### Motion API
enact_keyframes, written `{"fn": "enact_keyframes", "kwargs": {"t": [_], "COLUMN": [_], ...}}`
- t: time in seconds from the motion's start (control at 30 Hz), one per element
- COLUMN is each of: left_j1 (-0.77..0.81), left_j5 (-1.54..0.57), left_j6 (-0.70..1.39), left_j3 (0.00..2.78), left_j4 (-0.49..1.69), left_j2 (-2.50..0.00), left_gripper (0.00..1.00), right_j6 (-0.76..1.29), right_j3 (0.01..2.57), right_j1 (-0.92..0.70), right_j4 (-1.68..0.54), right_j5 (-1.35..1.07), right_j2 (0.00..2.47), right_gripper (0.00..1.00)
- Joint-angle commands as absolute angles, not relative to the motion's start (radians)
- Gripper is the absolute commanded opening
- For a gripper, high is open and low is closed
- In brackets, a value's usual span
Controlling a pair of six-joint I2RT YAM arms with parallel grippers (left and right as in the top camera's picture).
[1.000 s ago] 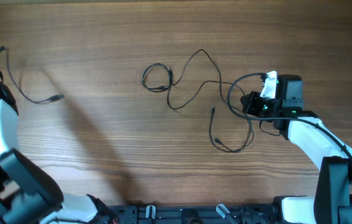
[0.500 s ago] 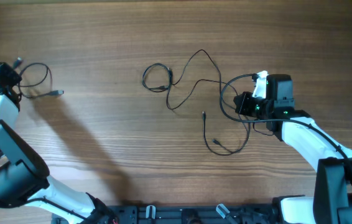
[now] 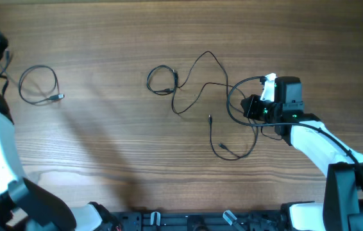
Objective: Untangle cables
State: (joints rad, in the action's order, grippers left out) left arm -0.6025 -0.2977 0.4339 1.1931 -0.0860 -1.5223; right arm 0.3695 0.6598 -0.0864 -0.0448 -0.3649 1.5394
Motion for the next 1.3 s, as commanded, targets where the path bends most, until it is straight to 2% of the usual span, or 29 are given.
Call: {"fn": "enact_keyframes", "kwargs": {"t": [0.0,0.3,0.4,0.43,0.47,0.53,0.63,0.77,0.87,0.97,1.03,1.13,1.27], "left_j1": [-0.539,-0.304,-0.187,-0.142,-0.094,-0.027,0.062,0.181,0.288,0.386,0.456,0.588,0.699], "left_j5": [-0.358,-0.359,-0.359,-0.359,-0.357,-0.351,-0.352,-0.398,-0.415,-0.404,-0.347,-0.114,0.257], "left_j6": [0.454,0.453,0.453,0.453,0.452,0.453,0.455,0.571,0.791,0.849,0.804,0.478,0.381], "left_j3": [1.195,1.195,1.195,1.195,1.195,1.195,1.195,1.195,1.195,1.195,1.195,1.195,1.195], "left_j4": [0.065,0.436,0.492,0.502,0.508,0.514,0.517,0.532,0.516,0.496,0.482,0.487,0.483], "left_j2": [-1.521,-1.526,-1.534,-1.541,-1.551,-1.57,-1.617,-1.665,-1.676,-1.676,-1.678,-1.689,-1.73], "left_gripper": [1.0,1.0,1.0,1.0,1.0,1.0,1.0,1.0,1.0,1.0,1.0,1.0,1.0], "right_j6": [0.377,0.377,0.378,0.378,0.378,0.377,0.389,0.403,0.486,0.556,0.559,0.556,0.551], "right_j3": [0.662,0.662,0.662,0.662,0.662,0.662,0.662,0.662,0.662,0.662,0.662,0.662,0.662], "right_j1": [-0.091,-0.091,-0.091,-0.091,-0.091,-0.091,-0.078,-0.03,0.012,0.033,0.035,0.035,0.035], "right_j4": [-0.05,-0.069,-0.069,-0.069,-0.069,-0.067,-0.067,-0.072,-0.115,-0.202,-0.268,-0.385,-0.458], "right_j5": [-0.355,-0.355,-0.355,-0.355,-0.356,-0.355,-0.392,-0.403,-0.327,-0.214,-0.17,-0.154,-0.156], "right_j2": [1.552,1.552,1.552,1.552,1.552,1.551,1.524,1.386,1.259,1.176,1.143,1.111,1.105], "right_gripper": [0.11,0.25,0.38,0.46,0.72,1.0,1.0,1.0,1.0,1.0,1.0,1.0,1.0]}}
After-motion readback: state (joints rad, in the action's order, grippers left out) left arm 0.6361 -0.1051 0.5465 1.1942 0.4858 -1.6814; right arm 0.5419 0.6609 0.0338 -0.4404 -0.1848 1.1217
